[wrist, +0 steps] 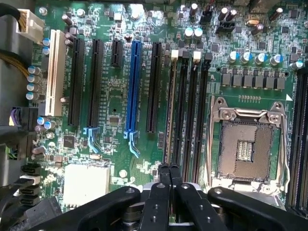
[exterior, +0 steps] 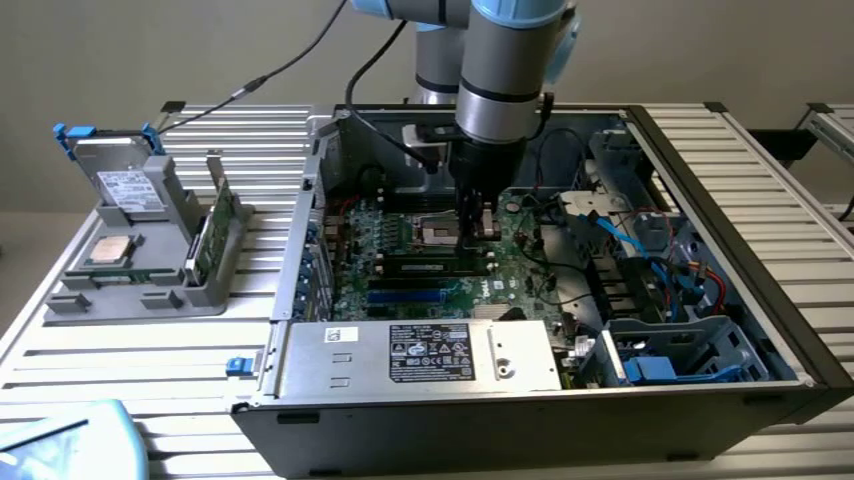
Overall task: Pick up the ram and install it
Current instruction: 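Press down the ram until it locks into place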
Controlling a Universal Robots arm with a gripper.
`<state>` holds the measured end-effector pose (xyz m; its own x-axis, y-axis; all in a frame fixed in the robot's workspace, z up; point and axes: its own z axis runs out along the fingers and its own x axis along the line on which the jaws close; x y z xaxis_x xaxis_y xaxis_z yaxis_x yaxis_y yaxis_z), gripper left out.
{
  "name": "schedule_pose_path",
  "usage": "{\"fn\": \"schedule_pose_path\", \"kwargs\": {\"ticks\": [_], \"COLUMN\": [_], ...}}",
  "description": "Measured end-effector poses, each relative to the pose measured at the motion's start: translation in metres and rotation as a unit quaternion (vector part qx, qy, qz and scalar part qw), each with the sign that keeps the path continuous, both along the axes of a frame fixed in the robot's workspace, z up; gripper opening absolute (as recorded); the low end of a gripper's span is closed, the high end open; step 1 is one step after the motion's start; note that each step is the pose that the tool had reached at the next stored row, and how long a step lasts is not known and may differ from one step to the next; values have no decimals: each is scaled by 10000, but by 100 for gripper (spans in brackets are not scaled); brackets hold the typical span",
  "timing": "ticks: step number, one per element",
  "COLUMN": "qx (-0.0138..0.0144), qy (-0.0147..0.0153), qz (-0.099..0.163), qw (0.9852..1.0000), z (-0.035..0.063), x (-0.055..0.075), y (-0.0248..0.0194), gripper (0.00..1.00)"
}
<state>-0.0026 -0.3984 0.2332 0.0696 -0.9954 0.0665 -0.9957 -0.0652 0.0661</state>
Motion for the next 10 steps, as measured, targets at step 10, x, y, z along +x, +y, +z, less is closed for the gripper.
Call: {"fn": "schedule_pose_path", "kwargs": {"ticks": [10], "qx": [-4], "qy": [-16], "qz": [0], "qw": [10000], "z": [67], "x": [-253], "y": [-1], "gripper": [10]}}
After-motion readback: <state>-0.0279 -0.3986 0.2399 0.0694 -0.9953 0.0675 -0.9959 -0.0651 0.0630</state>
